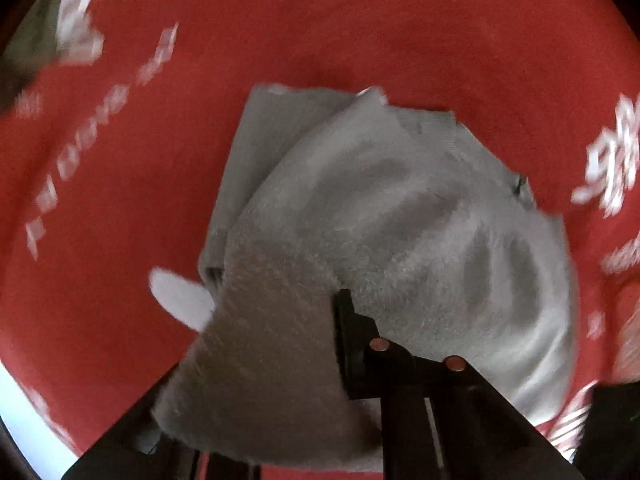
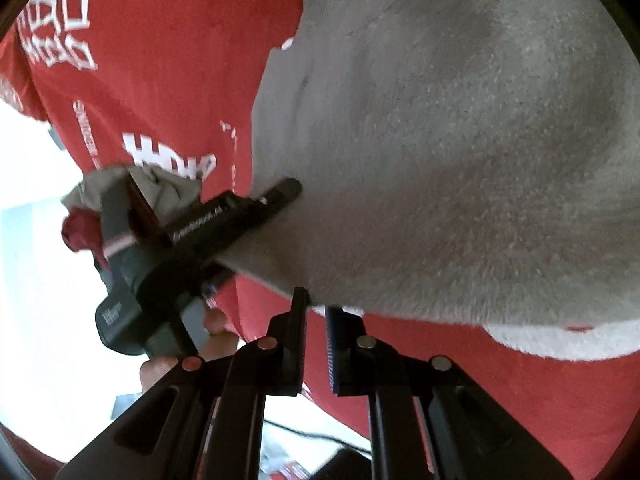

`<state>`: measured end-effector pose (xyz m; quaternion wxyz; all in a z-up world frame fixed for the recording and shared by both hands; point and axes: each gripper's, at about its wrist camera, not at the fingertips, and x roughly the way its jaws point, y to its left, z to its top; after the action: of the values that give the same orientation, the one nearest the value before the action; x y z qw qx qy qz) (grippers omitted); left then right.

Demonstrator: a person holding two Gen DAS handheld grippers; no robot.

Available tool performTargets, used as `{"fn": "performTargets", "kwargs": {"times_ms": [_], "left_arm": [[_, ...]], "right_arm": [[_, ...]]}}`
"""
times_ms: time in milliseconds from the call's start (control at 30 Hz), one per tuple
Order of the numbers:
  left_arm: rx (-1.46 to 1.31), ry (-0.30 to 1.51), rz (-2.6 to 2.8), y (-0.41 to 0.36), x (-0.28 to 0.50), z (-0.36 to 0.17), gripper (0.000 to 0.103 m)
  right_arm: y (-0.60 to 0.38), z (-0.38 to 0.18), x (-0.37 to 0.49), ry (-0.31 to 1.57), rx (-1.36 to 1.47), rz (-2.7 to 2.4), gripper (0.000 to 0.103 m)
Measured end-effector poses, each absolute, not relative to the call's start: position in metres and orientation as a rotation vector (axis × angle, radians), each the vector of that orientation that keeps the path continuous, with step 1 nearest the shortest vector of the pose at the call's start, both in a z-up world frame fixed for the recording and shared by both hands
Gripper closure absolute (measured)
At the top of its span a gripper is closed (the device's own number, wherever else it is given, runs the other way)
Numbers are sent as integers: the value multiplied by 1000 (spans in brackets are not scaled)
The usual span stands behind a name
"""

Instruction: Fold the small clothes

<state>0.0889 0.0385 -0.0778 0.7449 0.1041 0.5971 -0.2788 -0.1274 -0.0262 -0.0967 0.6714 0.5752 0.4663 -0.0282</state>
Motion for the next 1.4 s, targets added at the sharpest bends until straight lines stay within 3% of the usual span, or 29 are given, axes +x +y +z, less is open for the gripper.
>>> {"fn": "performTargets", "kwargs": {"times_ms": [133,200,233,267,500,567,767,1000,1333,1400], "left_arm": [[471,1121,-656,20,57,-66,90],[534,1076,-674,18,49,-65,90],[554,1062,-680,16,48,-66,90],[569,1052,-687,15,46,-66,90],[687,940,-737,11,32,-66,90],[706,922,-751,11,30,-66,90],[709,910,-781,15,31,-70,90],[632,961,-799,24,45,-75,90],[615,967,-792,24,41,-77,90],[610,969,-792,22,41,-75,90]], "right_arm": [[-48,-65,-131,1119,1147,-99,86],[-70,-46,-126,1137,1073,-125,67],[-81,-38,-119,1147,1047,-133,43],[-90,-33,-111,1152,1032,-133,31],[-108,-25,20,1319,869,38,29],[-97,-32,53,1391,824,113,22],[-56,-66,134,1602,734,207,20],[-8,-111,171,1895,467,209,20],[47,-147,182,2042,56,151,20],[48,-145,181,2010,10,126,38]]}}
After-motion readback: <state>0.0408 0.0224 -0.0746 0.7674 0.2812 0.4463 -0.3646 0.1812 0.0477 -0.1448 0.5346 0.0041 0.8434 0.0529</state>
